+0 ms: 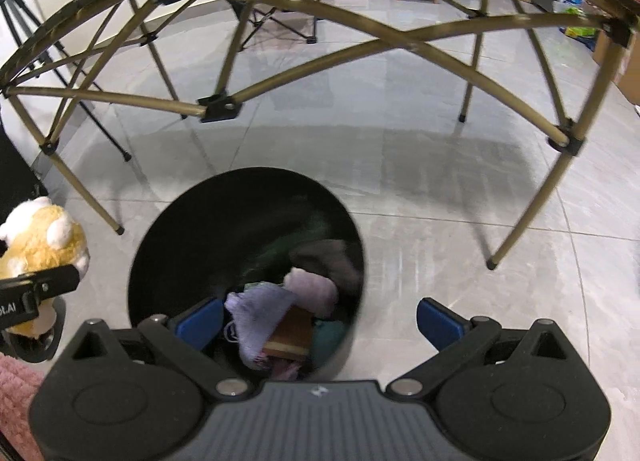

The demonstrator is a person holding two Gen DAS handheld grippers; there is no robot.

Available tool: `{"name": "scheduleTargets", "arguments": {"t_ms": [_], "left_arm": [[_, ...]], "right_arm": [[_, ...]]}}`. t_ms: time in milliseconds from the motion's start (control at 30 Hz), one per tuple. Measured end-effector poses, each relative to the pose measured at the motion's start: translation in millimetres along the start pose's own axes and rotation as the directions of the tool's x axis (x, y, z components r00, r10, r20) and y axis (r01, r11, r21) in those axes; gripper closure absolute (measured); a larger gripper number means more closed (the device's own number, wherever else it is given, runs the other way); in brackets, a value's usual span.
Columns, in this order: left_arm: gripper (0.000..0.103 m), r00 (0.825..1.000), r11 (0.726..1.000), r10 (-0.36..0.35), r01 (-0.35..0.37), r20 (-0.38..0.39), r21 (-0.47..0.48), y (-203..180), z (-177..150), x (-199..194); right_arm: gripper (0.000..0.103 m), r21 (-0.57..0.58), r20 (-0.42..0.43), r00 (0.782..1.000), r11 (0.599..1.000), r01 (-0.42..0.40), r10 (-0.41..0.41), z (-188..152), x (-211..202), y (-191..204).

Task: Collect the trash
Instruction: 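Move the left tool with the plush over the bin opening, then open the left gripper to drop the plush into the bin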

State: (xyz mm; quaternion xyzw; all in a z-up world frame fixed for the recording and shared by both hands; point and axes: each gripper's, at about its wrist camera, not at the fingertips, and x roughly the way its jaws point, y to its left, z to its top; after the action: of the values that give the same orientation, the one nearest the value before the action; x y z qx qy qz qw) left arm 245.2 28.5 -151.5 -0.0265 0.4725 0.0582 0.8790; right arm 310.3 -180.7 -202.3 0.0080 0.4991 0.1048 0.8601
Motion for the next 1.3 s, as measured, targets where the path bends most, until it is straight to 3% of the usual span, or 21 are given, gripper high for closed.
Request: {"name": "scheduleTargets", "arguments": {"t_ms": [667,1167,1233,1300], "left_arm": [[0.049,0.999,0.995,-0.041,0.043,-0.025,0.094,-78,8,14],[0.048,0.997,0.993,-0.044,0.050,-0.059,0.106,-99,11,27],[0.041,0.997,0.994,-0.037,0.044,-0.063,0.103,-99,11,28],[0.008,0.998,0.994,-0.037,0.042,-0.054,0.098,-99,11,26]], "right_arm": [[0.000,0.143,0.020,0.997,0.987,0.077,-0.081,-31,-19,-85],[0.000,0.181,0.012,0.995,0.979,0.095,-0.099,-39,-18,-107],[0.000,0.180,0.014,0.995,0.979,0.093,-0.097,-39,-19,-107],[0.000,0.179,0.016,0.995,0.980,0.091,-0.096,-39,-19,-107]]}}
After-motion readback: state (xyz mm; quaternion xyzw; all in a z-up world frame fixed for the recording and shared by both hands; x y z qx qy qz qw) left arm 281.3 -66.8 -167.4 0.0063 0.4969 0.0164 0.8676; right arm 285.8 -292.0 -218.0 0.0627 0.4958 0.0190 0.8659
